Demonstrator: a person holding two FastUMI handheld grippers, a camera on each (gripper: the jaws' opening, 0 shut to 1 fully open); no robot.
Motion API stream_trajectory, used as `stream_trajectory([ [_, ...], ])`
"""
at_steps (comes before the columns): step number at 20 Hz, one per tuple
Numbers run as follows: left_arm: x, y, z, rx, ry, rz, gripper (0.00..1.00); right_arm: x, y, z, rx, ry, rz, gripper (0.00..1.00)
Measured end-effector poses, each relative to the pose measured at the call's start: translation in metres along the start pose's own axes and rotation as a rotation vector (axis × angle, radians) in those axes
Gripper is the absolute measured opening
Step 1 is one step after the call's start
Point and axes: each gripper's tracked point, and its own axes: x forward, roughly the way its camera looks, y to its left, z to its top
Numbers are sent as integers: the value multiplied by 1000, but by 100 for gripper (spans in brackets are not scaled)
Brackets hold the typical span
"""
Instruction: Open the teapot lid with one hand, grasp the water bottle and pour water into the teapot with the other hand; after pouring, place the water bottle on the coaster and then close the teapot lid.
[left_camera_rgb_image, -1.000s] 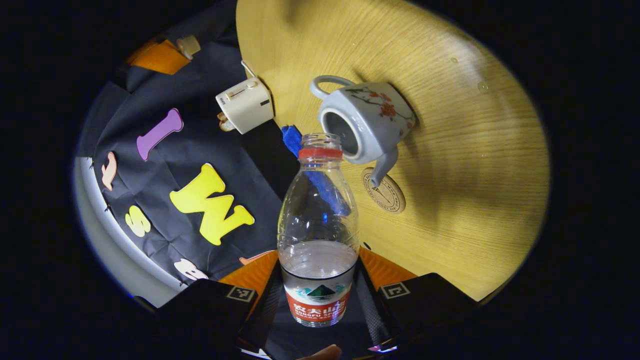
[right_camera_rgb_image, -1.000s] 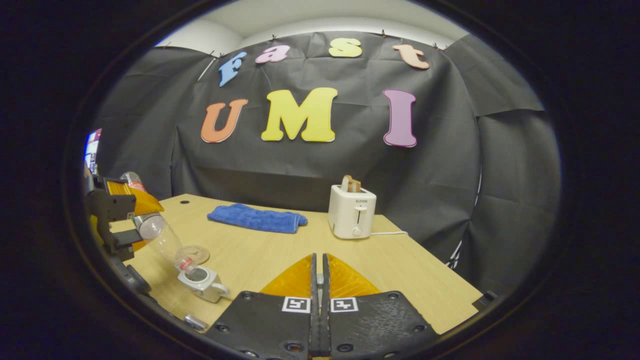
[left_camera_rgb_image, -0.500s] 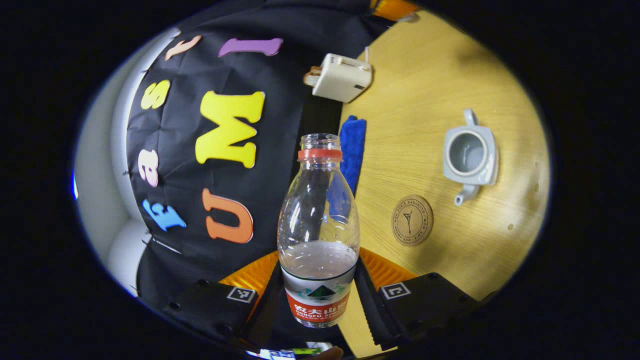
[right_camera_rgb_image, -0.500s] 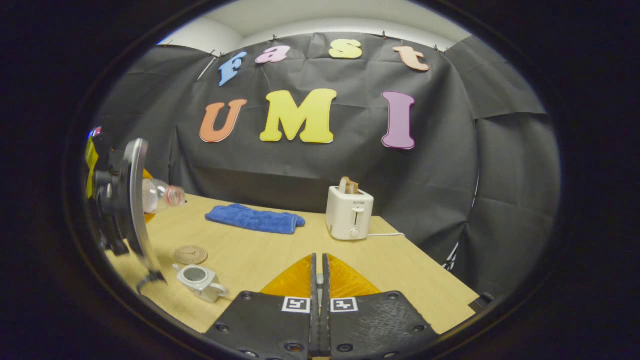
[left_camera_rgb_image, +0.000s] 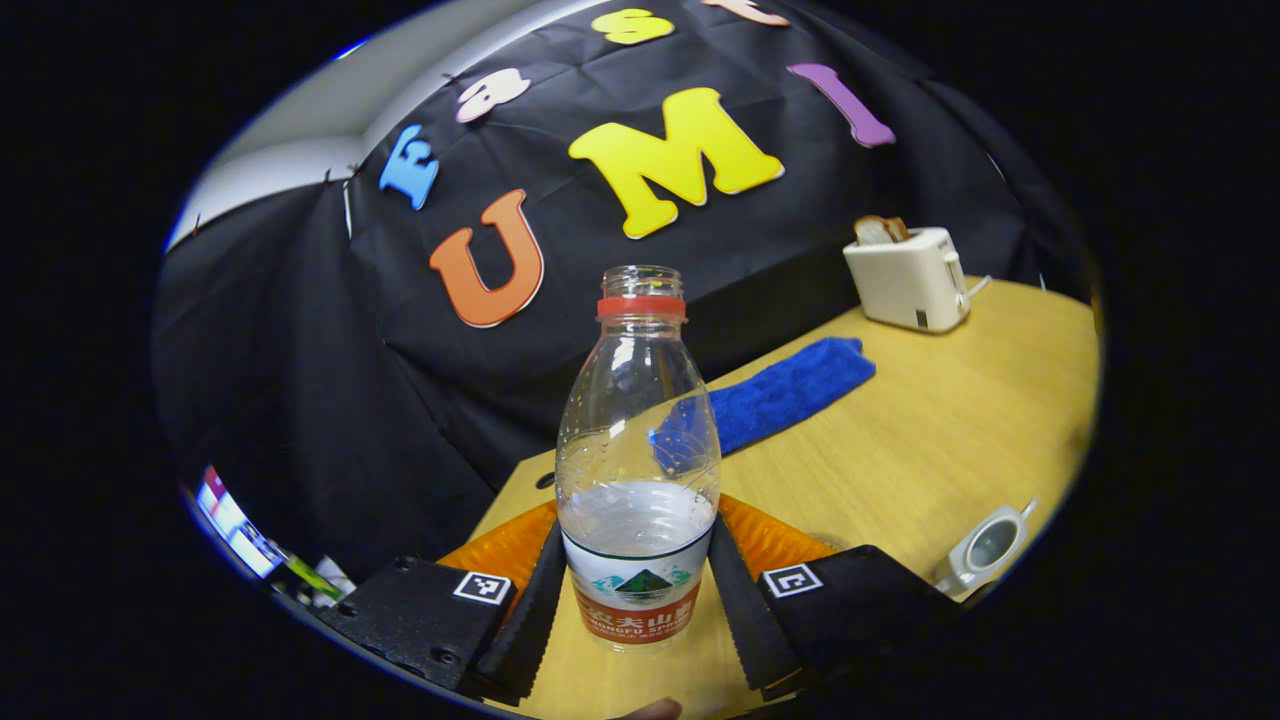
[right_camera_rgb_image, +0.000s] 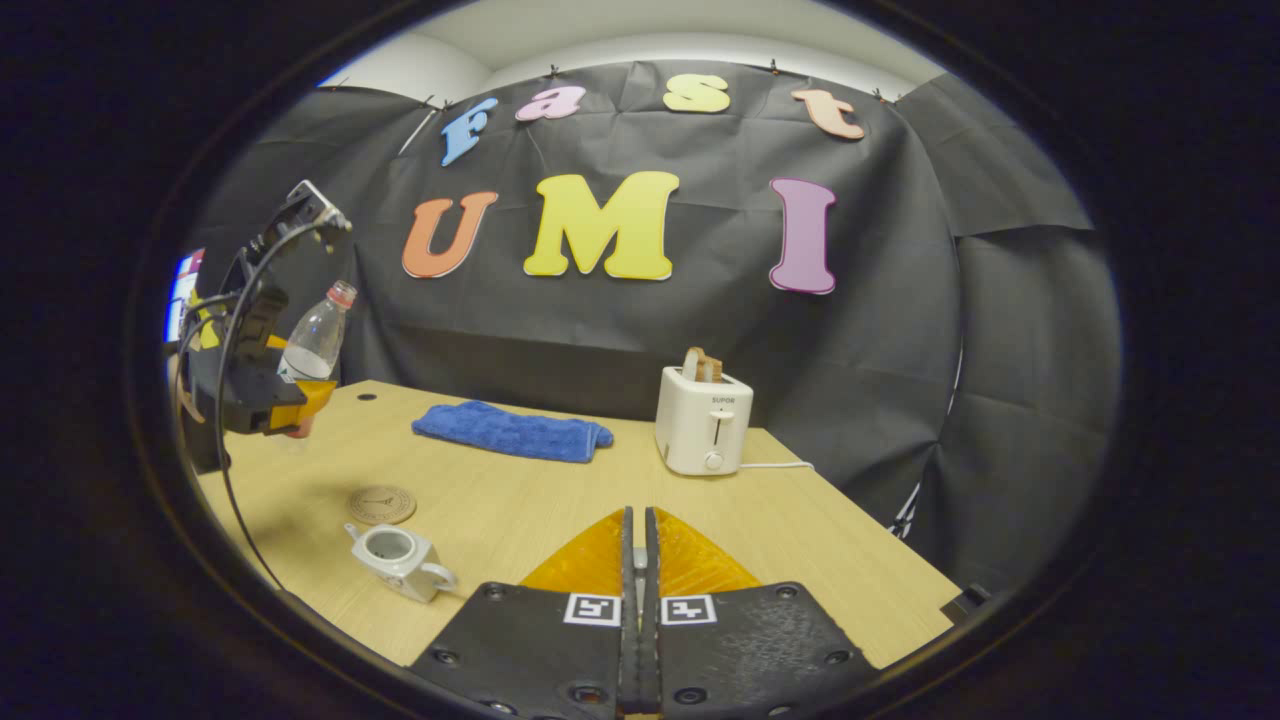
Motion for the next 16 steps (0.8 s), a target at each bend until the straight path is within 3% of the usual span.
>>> stream_trajectory([
  [2,9,-5,-6,-146,-19,-29,77,3,-2,-4,-1,13,-11,0],
  [8,23,-35,-3,-390,-132,-151,78,10,-1,-12,7,37,-10,0],
  [13,21,-63,7,-366,-197,-226,79,12,0,-16,3,47,-8,0],
  [16,24,-70,2,-342,-193,-230,80,13,-1,-18,1,52,-9,0],
])
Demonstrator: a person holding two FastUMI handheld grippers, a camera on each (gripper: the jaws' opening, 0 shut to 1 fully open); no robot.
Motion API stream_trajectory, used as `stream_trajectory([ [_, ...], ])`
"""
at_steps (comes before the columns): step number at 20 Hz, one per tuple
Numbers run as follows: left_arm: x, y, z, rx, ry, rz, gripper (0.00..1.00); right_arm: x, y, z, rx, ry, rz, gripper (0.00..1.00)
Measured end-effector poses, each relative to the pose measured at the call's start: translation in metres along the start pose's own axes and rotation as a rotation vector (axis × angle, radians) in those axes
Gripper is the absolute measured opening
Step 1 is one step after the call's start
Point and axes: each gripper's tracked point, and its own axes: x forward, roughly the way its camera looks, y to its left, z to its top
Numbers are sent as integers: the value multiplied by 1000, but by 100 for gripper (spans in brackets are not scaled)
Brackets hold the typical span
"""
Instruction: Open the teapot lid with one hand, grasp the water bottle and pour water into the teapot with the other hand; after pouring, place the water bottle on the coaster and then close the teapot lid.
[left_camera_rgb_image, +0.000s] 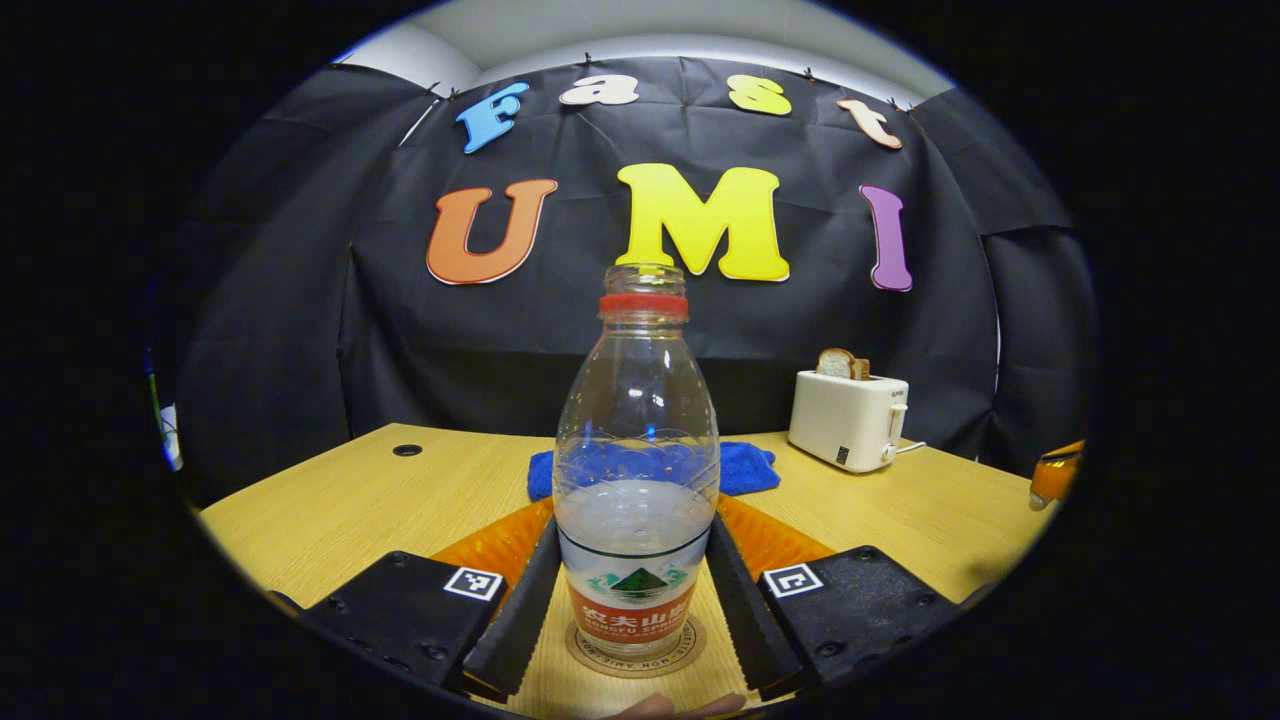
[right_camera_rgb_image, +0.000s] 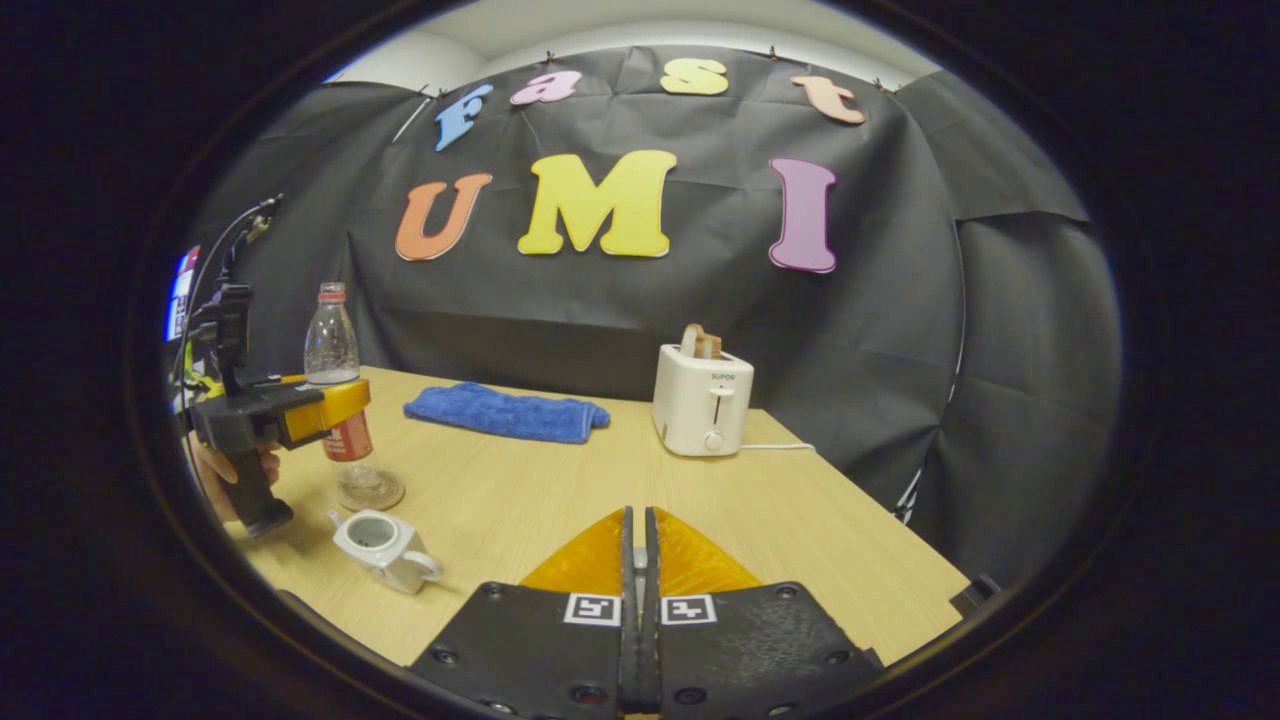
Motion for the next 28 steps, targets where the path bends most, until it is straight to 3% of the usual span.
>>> stream_trajectory([
  [8,6,-1,-16,-36,39,-15,81,2,-1,-1,-1,2,-3,0],
  [13,4,-3,-16,-7,28,-40,82,2,1,-3,-6,6,-1,0],
  [14,4,-3,-18,-2,30,-45,89,2,2,-2,-9,6,0,0],
  [15,4,-4,-21,3,35,-50,84,1,3,-2,-11,5,1,0],
  [18,-5,-5,-25,14,39,-45,90,0,8,-1,-22,1,9,0],
  [28,-41,-6,-45,-49,73,-105,92,-11,32,9,-58,-37,24,0],
])
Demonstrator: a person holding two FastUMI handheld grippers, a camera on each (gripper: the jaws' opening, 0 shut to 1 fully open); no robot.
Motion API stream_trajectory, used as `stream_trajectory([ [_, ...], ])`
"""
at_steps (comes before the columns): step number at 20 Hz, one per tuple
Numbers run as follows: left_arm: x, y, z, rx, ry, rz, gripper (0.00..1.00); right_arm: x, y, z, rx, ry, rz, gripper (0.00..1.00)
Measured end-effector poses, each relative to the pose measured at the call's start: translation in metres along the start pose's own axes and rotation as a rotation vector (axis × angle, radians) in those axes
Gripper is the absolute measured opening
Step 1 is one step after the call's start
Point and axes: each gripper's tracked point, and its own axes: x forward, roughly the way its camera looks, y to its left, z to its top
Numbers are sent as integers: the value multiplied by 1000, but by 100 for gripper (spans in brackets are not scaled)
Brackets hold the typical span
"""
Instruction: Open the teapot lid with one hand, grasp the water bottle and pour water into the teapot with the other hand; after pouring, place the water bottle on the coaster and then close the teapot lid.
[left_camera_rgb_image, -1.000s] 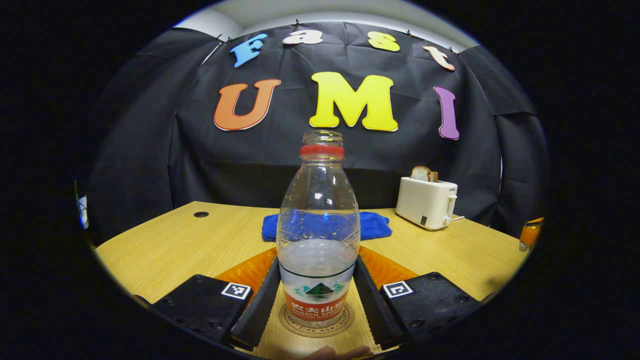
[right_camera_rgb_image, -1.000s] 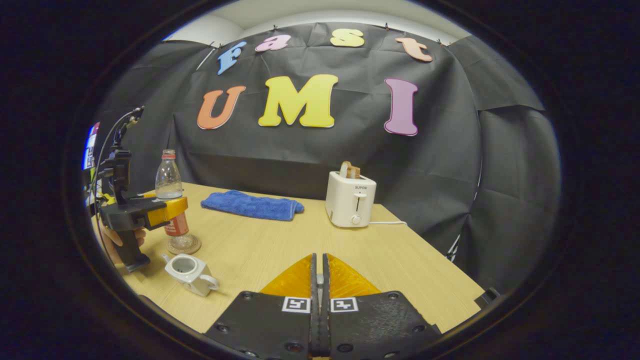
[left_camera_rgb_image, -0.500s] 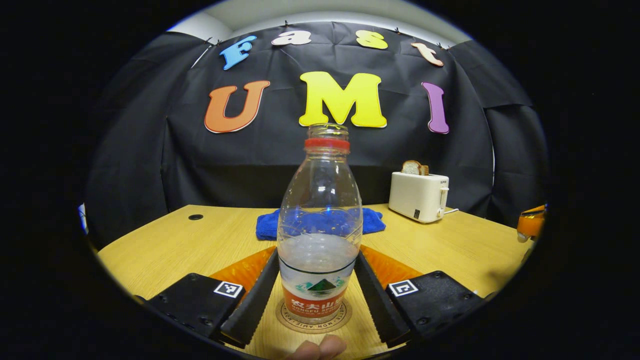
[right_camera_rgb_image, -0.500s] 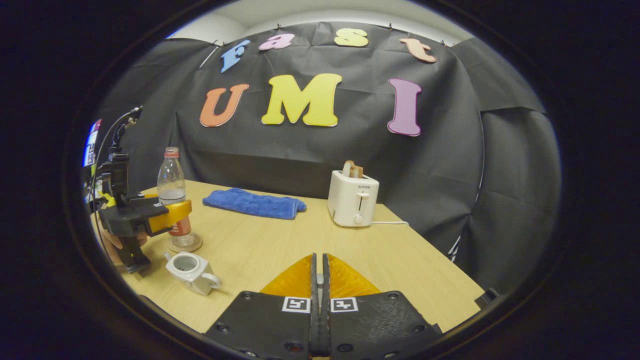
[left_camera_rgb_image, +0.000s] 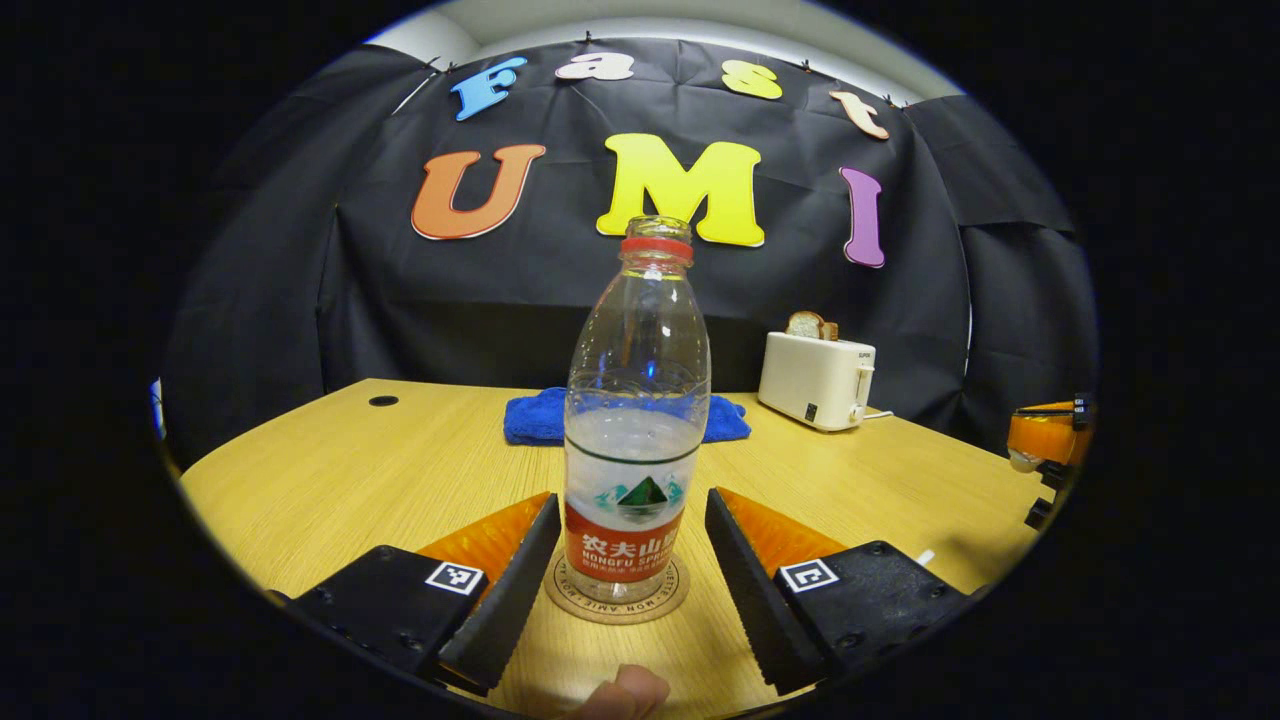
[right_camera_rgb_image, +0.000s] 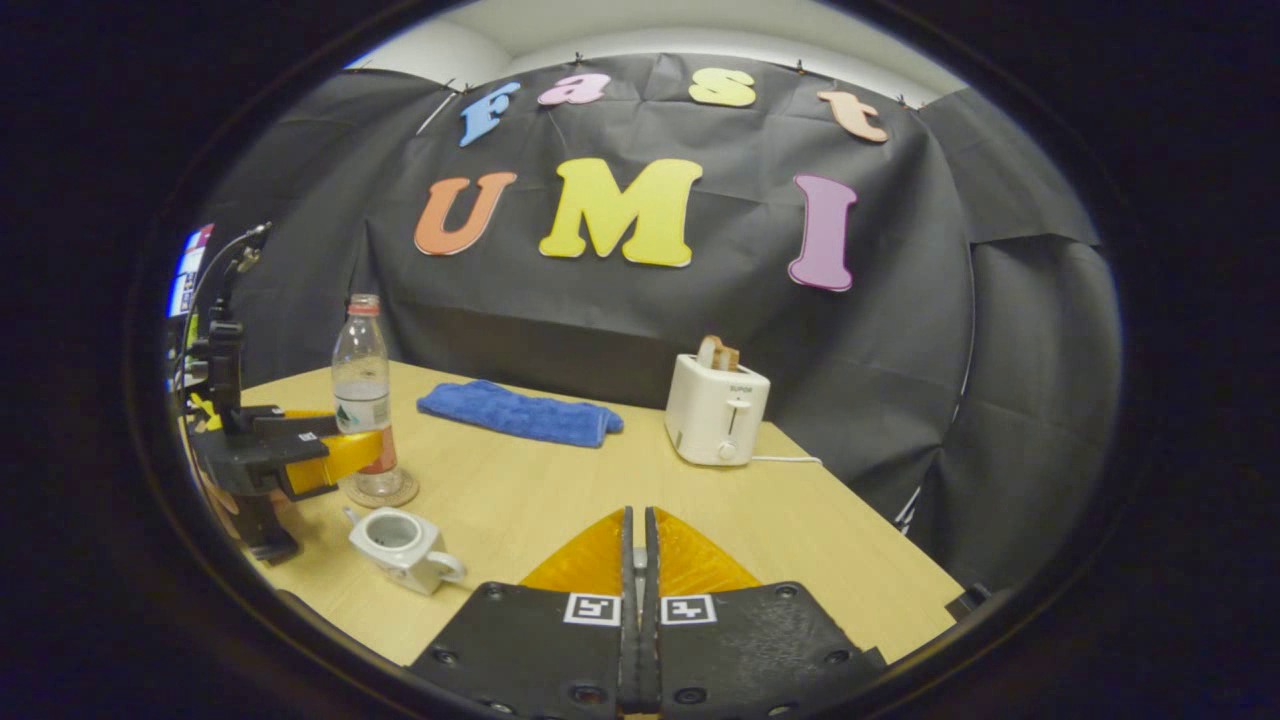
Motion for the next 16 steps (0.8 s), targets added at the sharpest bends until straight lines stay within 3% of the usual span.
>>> stream_trajectory([
  [5,-35,12,7,-15,-18,8,92,-1,44,6,19,-30,91,0],
  [9,-70,38,24,-36,-50,88,92,11,94,-2,38,-13,224,0],
  [16,-138,66,54,-14,-39,184,92,19,141,-1,76,-4,343,0],
])
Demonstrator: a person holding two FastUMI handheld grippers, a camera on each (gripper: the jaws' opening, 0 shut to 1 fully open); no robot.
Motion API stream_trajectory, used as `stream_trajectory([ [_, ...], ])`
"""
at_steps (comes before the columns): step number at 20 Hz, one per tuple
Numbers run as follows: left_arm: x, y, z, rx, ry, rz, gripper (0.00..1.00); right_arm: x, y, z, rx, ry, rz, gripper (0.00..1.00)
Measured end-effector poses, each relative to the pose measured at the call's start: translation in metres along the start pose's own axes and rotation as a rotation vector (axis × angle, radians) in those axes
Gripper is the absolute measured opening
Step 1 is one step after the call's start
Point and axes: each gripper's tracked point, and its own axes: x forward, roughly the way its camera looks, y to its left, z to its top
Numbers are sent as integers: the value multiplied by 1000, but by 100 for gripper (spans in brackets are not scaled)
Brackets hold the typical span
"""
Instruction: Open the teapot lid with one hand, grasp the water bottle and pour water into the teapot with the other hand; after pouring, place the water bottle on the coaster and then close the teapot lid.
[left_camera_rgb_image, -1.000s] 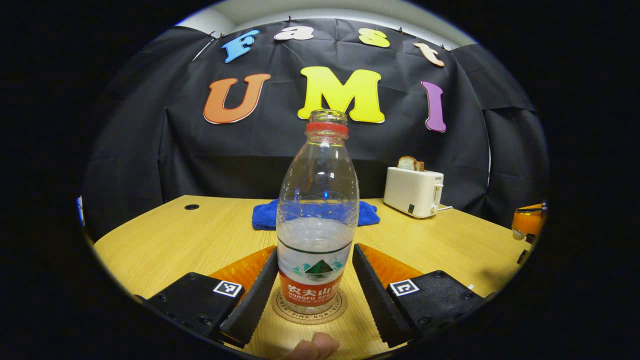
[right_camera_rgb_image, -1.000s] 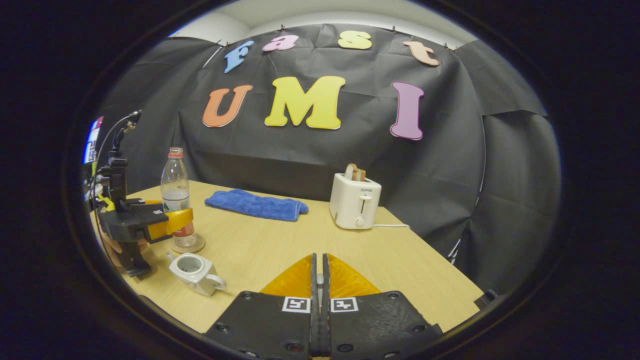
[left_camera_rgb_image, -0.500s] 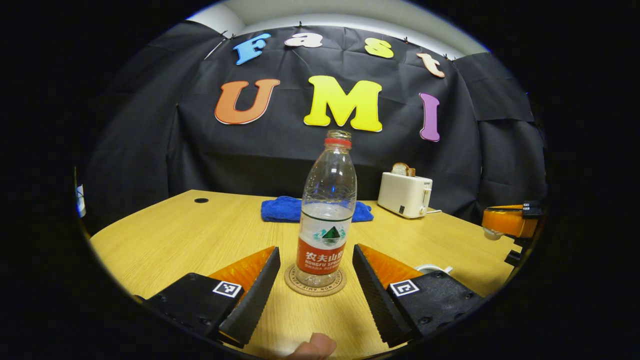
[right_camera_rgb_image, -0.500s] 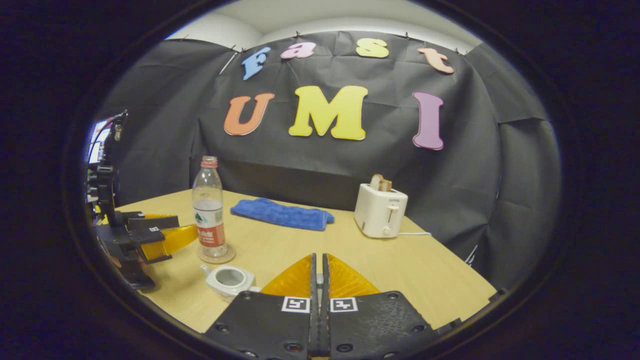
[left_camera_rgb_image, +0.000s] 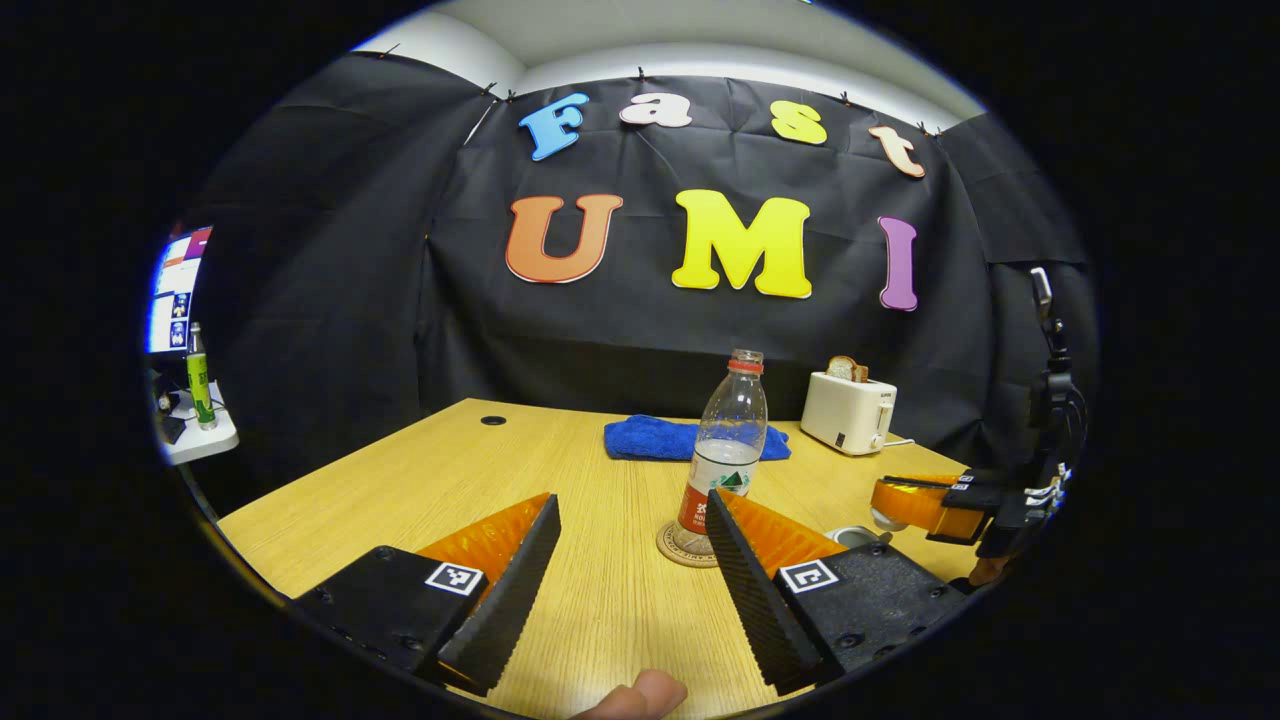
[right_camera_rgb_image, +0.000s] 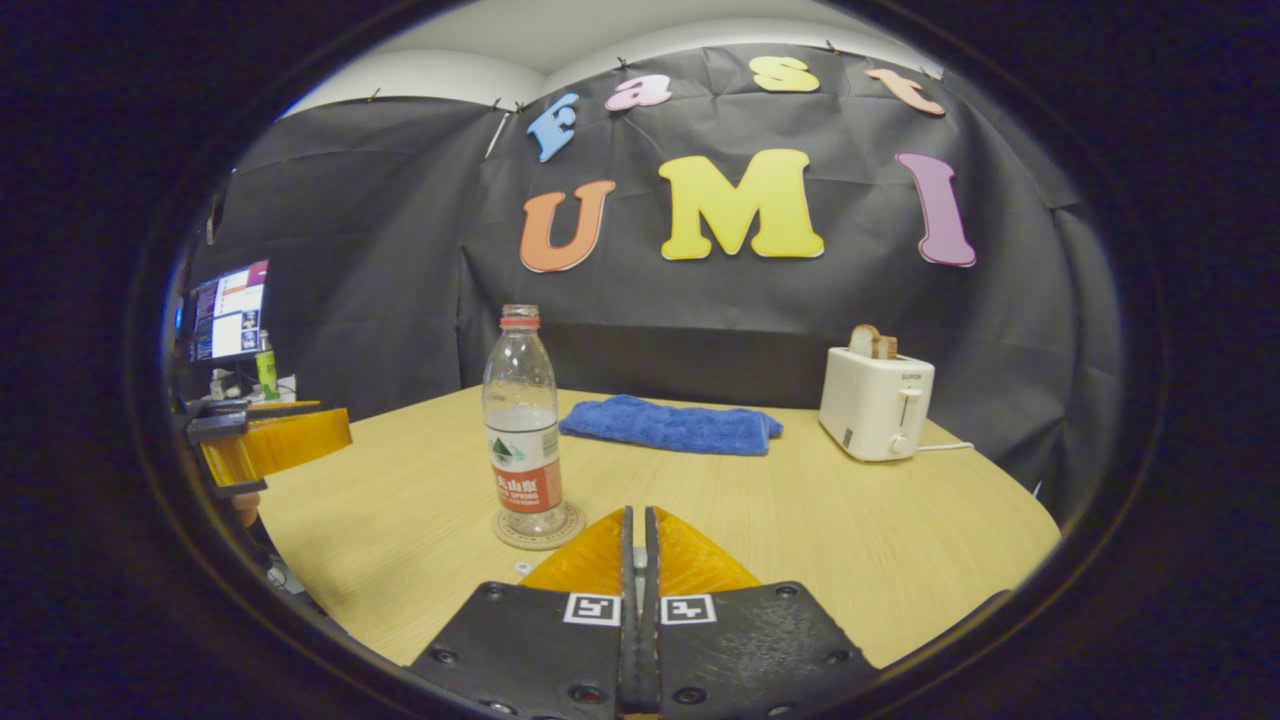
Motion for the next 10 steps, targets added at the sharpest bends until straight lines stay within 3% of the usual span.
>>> stream_trajectory([
  [3,-26,13,25,10,-5,33,92,2,7,-1,24,-6,27,0],
  [10,-63,13,69,7,-91,18,92,16,20,-14,37,24,71,0],
])
